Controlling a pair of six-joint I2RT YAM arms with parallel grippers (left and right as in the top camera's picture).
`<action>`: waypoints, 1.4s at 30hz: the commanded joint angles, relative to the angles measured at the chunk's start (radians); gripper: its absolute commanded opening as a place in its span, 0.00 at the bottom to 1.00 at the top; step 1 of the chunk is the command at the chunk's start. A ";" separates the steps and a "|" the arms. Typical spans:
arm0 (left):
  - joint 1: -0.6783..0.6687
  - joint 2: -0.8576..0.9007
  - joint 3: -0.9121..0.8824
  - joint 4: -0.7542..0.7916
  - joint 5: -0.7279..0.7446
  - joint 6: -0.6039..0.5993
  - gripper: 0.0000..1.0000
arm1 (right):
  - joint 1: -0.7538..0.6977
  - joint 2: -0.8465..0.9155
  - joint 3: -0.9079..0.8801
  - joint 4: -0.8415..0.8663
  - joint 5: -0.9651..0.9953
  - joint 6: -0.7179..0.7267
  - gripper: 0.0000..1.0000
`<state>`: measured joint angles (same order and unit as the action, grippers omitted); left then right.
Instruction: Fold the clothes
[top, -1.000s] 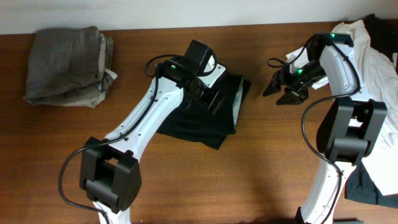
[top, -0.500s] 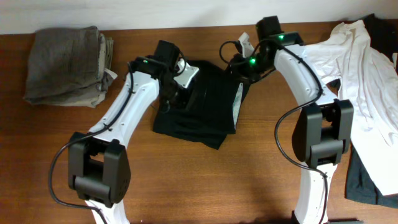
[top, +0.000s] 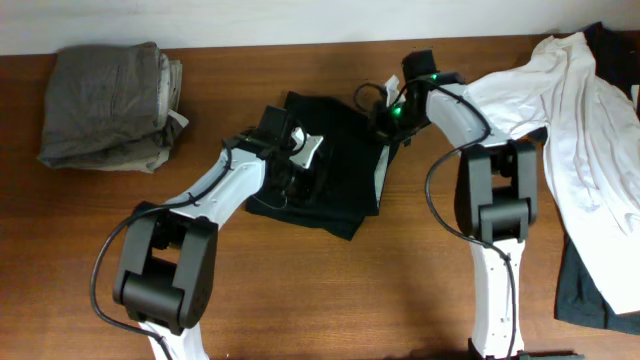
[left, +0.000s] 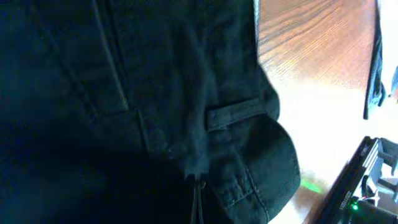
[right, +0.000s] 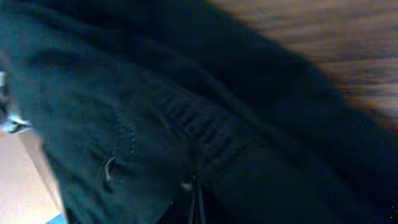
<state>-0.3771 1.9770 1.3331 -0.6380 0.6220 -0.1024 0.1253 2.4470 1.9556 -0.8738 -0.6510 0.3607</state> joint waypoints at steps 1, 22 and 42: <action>-0.003 0.040 -0.040 -0.013 0.022 -0.040 0.01 | 0.003 0.072 0.012 -0.021 0.077 0.023 0.04; 0.212 -0.275 0.013 0.106 -0.220 0.065 0.26 | 0.043 -0.013 0.795 -0.825 0.108 -0.192 0.17; 0.311 0.079 0.012 -0.163 -0.298 0.088 0.02 | 0.153 -0.013 -0.126 -0.567 0.048 -0.293 0.04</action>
<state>-0.1062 2.0396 1.3453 -0.7628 0.4263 -0.0223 0.3058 2.4447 1.8843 -1.4620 -0.6300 0.0441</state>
